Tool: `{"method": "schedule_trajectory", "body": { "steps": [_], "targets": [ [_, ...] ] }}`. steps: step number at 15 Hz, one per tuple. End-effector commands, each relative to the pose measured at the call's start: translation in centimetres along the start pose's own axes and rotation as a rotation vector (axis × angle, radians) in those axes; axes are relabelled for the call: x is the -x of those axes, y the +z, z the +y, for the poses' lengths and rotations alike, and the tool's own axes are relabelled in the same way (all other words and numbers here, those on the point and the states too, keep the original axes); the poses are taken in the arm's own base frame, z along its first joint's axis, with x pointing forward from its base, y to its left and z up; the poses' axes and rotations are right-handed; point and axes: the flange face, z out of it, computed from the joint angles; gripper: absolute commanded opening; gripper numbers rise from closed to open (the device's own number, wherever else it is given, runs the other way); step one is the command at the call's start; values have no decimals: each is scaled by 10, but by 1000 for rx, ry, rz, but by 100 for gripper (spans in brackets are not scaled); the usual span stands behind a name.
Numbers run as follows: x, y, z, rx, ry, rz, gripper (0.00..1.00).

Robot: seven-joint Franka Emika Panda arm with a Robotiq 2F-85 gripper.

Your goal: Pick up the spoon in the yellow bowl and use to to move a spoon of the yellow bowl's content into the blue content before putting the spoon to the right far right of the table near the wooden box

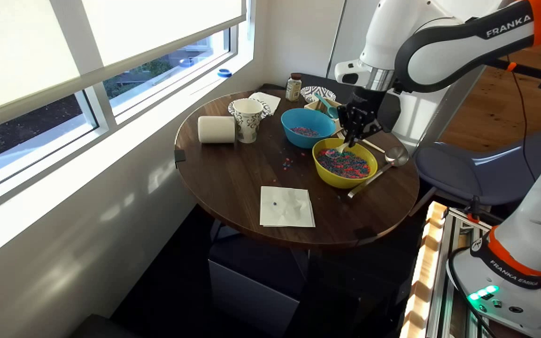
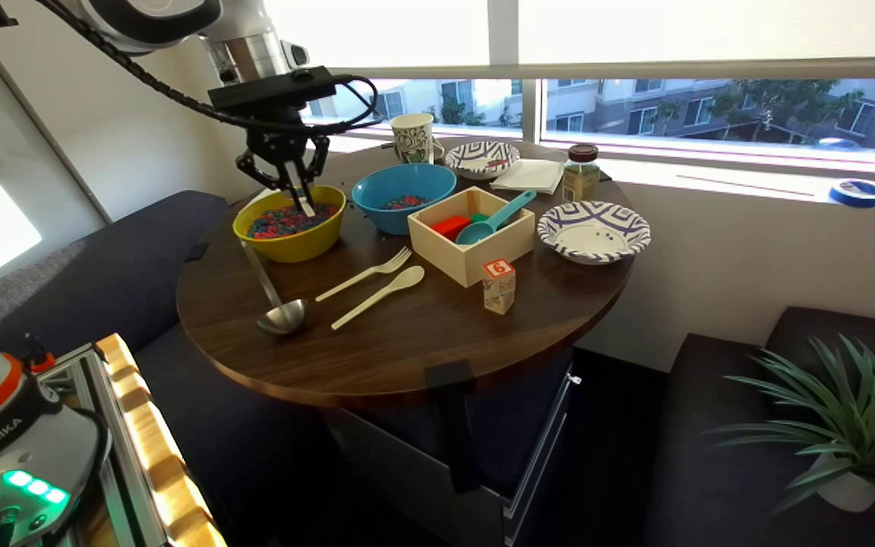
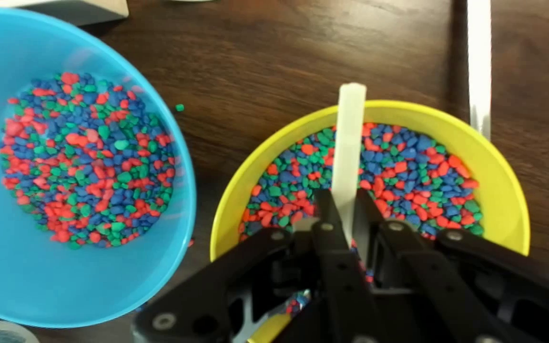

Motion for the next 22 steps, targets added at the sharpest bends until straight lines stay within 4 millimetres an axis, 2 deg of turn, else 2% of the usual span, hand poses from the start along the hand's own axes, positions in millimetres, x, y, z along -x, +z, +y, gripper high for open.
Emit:
{"method": "schedule_trajectory", "body": {
  "steps": [1, 7, 11, 14, 17, 20, 22],
  "targets": [
    [14, -21, -2, 22, 53, 36, 3],
    [39, -56, 18, 105, 221, 69, 3],
    [60, -65, 36, 149, 407, 58, 3],
    [72, -59, 50, 185, 545, 34, 3],
    [79, -40, 62, 210, 634, -13, 3],
    [73, -20, 73, 232, 674, -92, 3],
    [61, -9, 78, 243, 667, -170, 3]
  ]
}}
